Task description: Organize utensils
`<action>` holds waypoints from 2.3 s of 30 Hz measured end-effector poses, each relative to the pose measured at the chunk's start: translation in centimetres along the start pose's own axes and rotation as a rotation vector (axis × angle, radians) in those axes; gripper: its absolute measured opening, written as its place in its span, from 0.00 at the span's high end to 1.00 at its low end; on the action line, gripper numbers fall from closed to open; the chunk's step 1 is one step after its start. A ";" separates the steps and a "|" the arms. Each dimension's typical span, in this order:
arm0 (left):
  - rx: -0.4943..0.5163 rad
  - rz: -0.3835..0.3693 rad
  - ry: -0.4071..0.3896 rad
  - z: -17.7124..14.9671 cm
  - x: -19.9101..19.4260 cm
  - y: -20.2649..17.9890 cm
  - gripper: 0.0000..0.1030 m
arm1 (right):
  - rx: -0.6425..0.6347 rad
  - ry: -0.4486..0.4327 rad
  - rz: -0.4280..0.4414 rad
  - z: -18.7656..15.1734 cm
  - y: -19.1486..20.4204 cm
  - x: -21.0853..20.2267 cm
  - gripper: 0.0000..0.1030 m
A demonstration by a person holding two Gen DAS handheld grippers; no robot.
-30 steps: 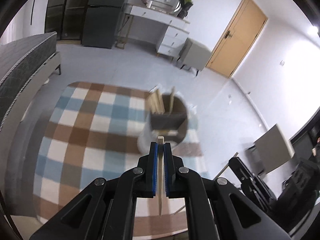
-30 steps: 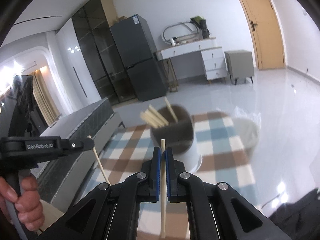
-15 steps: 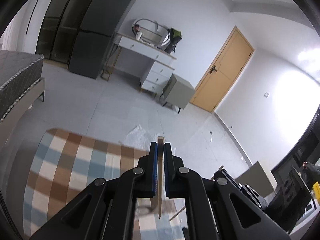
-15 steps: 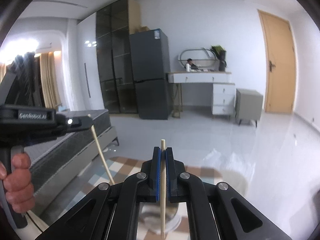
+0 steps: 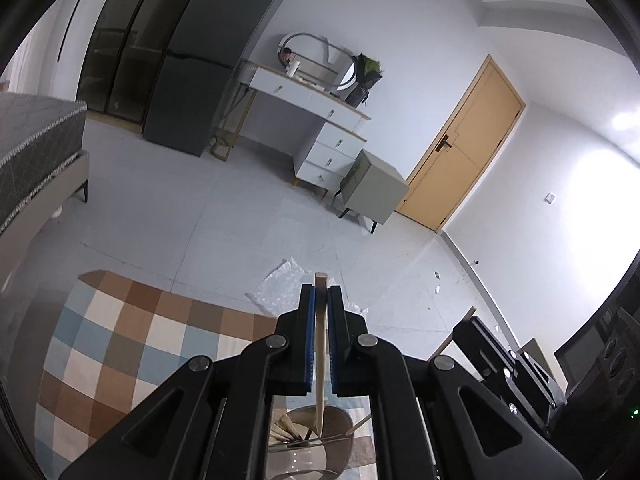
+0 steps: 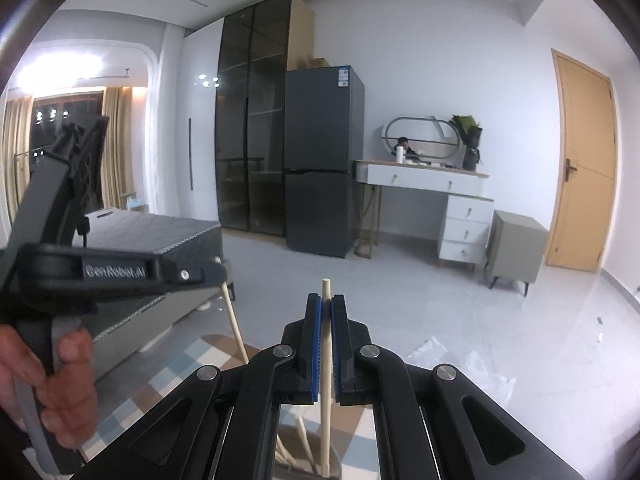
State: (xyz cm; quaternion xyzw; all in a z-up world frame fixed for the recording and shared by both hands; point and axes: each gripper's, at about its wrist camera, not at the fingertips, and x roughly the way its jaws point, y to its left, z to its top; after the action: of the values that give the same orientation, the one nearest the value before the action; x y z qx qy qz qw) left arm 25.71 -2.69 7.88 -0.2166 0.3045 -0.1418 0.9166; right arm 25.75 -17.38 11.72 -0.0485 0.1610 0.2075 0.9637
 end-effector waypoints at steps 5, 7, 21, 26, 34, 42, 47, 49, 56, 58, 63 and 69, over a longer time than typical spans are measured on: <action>0.011 0.024 -0.001 -0.4 1.0 0.0 0.99 | -0.003 0.013 0.011 -1.0 -0.2 0.9 0.96; 0.013 0.028 -0.006 -0.6 1.2 -0.1 0.99 | -0.004 0.019 0.013 -1.5 -0.2 1.2 0.96; 0.085 0.020 0.045 -2.6 1.2 -1.6 0.99 | -0.001 0.076 0.022 -3.9 -0.8 1.8 0.96; 0.148 0.014 0.131 -3.8 1.7 -1.7 0.99 | 0.038 0.127 0.035 -5.4 -1.5 2.1 0.96; 0.171 0.028 0.280 -4.6 1.5 -1.3 0.93 | 0.159 0.244 0.043 -8.6 -2.9 2.4 0.91; 0.151 0.118 0.198 -4.4 -3.0 -1.4 0.42 | 0.259 0.202 0.004 -9.0 -3.4 -2.1 0.54; 0.177 0.163 0.154 -4.6 -5.8 -2.2 0.33 | 0.266 0.171 -0.023 -8.3 -2.5 -4.9 0.44; 0.186 0.173 0.131 -4.7 -7.0 -2.4 0.27 | 0.276 0.146 -0.029 -7.9 -2.2 -6.1 0.38; 0.212 0.206 0.059 -5.2 -10.8 -3.2 0.20 | 0.292 0.072 -0.051 -6.6 -0.8 -10.1 0.25; 0.222 0.216 0.038 -5.4 -11.6 -3.3 0.18 | 0.295 0.047 -0.054 -6.2 -0.3 -11.3 0.22; 0.242 0.231 0.002 -6.2 -13.4 -3.3 0.15 | 0.282 -0.002 -0.066 -5.7 1.3 -13.9 0.14; 0.252 0.239 -0.043 -7.9 -15.3 -3.0 0.12 | 0.244 -0.056 -0.099 -6.0 2.9 -16.5 0.03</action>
State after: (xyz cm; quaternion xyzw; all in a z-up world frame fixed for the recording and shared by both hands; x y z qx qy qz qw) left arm 8.59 -1.76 11.19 -0.0650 0.2882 -0.0640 0.9532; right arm 8.54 -22.08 11.44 0.0671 0.1554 0.1400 0.9756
